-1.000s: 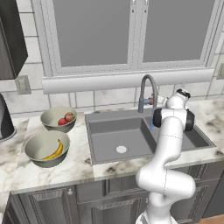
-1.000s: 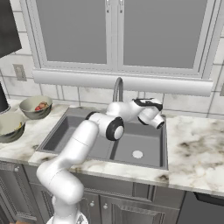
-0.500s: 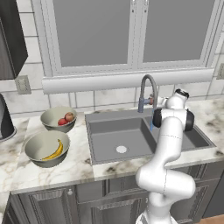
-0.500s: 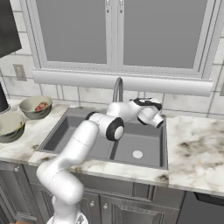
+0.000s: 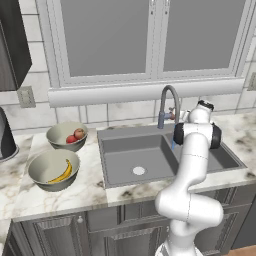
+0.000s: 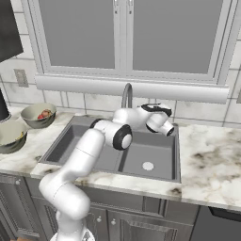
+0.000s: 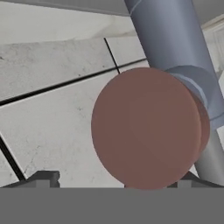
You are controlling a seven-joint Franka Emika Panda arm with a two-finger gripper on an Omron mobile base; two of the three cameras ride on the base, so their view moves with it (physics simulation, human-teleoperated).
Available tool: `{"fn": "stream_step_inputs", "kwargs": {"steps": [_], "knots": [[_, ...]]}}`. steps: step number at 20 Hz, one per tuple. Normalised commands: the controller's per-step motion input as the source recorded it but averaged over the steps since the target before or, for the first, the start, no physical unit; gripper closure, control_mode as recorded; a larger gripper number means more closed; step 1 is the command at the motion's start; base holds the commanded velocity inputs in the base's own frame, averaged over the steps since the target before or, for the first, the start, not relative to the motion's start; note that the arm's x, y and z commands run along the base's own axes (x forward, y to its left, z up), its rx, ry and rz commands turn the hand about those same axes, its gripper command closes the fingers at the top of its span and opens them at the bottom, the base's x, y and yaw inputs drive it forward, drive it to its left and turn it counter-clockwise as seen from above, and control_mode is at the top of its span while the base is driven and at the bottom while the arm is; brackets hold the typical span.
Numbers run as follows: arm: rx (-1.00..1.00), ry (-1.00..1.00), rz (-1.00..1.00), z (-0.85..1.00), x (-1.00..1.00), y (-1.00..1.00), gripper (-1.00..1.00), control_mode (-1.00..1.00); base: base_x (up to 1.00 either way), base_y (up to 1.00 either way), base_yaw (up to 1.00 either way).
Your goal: Pick the peachs from the sink and place them in one bowl. Place the banana in the other bowl. Then turn off the sink faucet.
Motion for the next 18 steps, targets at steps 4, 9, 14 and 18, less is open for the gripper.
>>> {"fn": "stream_step_inputs", "kwargs": {"steps": [4, 9, 14, 18], "knots": [[0.00, 0.03, 0.06, 0.00, 0.59, 0.01, -1.00, -1.00, 0.00, 0.00, 0.00], [0.00, 0.01, 0.13, 0.00, 0.68, 0.08, -1.00, -1.00, 0.00, 0.00, 0.00], [0.00, 0.00, 0.18, 0.00, 0.64, 0.07, -1.00, -1.00, 0.00, 0.00, 0.00], [0.00, 0.00, 0.19, 0.00, 0.51, 0.16, -1.00, -1.00, 0.00, 0.00, 0.00]]}}
